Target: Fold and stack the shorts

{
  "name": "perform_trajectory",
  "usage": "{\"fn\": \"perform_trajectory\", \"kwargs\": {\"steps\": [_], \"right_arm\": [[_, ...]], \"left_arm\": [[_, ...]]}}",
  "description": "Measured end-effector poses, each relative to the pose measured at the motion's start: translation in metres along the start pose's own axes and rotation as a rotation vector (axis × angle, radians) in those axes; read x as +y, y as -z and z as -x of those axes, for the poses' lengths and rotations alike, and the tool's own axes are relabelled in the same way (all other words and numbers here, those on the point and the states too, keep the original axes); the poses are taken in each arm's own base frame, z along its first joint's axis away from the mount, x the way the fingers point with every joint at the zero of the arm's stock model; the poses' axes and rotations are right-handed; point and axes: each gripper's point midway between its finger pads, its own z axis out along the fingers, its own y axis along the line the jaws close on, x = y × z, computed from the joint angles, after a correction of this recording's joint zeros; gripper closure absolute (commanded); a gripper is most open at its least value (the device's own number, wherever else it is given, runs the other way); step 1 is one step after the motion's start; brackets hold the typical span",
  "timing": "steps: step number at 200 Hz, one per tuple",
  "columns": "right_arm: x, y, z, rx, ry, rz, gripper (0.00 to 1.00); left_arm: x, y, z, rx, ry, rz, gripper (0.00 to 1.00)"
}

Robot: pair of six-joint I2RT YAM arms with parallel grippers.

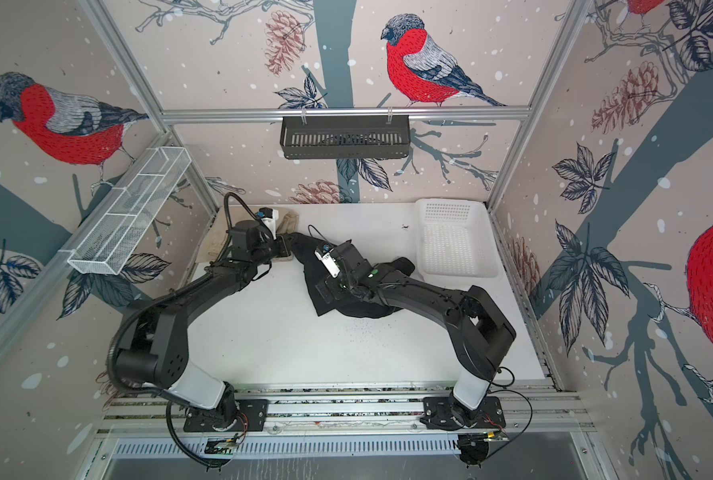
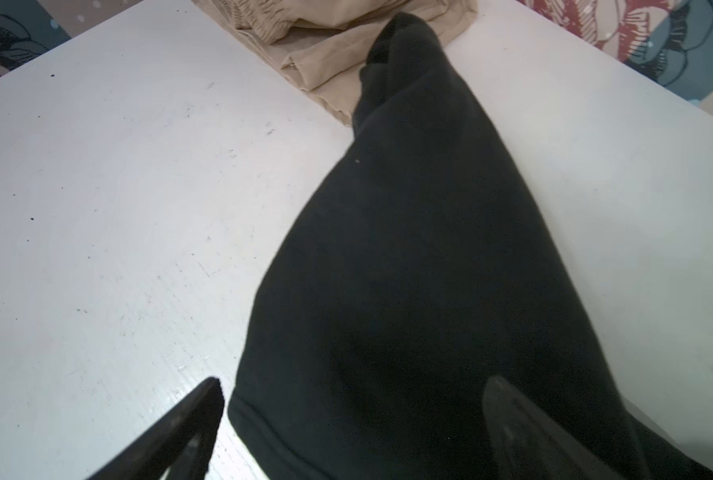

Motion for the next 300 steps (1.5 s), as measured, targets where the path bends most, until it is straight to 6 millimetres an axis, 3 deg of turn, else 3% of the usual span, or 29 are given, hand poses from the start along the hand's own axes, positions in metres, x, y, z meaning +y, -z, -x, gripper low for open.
{"fn": "perform_trajectory", "kwargs": {"steps": [38,64,88,100,108,116,124,130,158,186,204,238,256,281,300], "right_arm": [[0.028,-0.025,0.022,-0.053,-0.001,-0.015,0.0],[0.019,-0.065,0.011,-0.007,-0.01,-0.123,0.0],[0.0,-0.093,0.0,0.048,0.001,-0.252,0.06],[-0.008,-0.101,0.001,0.058,0.013,-0.315,0.2],[-0.013,-0.102,0.001,0.064,0.017,-0.347,0.37],[-0.017,-0.099,0.001,0.069,0.022,-0.368,0.59],[-0.021,-0.094,0.005,0.064,0.019,-0.377,0.88],[-0.024,-0.09,0.009,0.056,0.015,-0.38,0.97],[-0.039,-0.051,0.036,-0.007,-0.027,-0.343,0.99],[-0.053,0.023,0.06,-0.125,-0.151,-0.143,0.99],[-0.052,0.057,0.104,-0.253,-0.191,-0.023,1.0],[0.008,0.055,0.194,-0.393,-0.107,0.251,1.0],[0.024,0.057,0.221,-0.435,-0.101,0.335,1.0],[0.02,0.065,0.225,-0.446,-0.158,0.377,1.0],[-0.003,0.064,0.195,-0.396,-0.246,0.358,0.99]], "left_arm": [[-0.026,0.053,0.049,-0.104,-0.053,0.03,1.0],[-0.025,0.082,0.058,-0.135,-0.051,0.1,1.0],[-0.015,0.101,0.057,-0.148,-0.04,0.161,0.52],[-0.009,0.107,0.053,-0.145,-0.027,0.186,0.21],[-0.005,0.111,0.051,-0.147,-0.018,0.198,0.09],[0.0,0.113,0.047,-0.145,-0.011,0.216,0.03],[0.004,0.114,0.041,-0.135,0.004,0.228,0.03],[0.007,0.113,0.036,-0.123,0.012,0.234,0.03],[0.016,0.107,0.022,-0.085,0.025,0.252,0.03],[0.02,0.106,0.017,-0.074,0.03,0.258,0.03],[0.025,0.11,0.021,-0.087,0.035,0.271,0.03],[0.036,0.129,0.038,-0.137,0.047,0.315,0.03],[0.032,0.141,0.044,-0.159,0.036,0.315,0.03],[0.032,0.151,0.048,-0.177,0.02,0.34,0.03],[0.033,0.15,0.047,-0.169,0.018,0.341,0.03]]}}
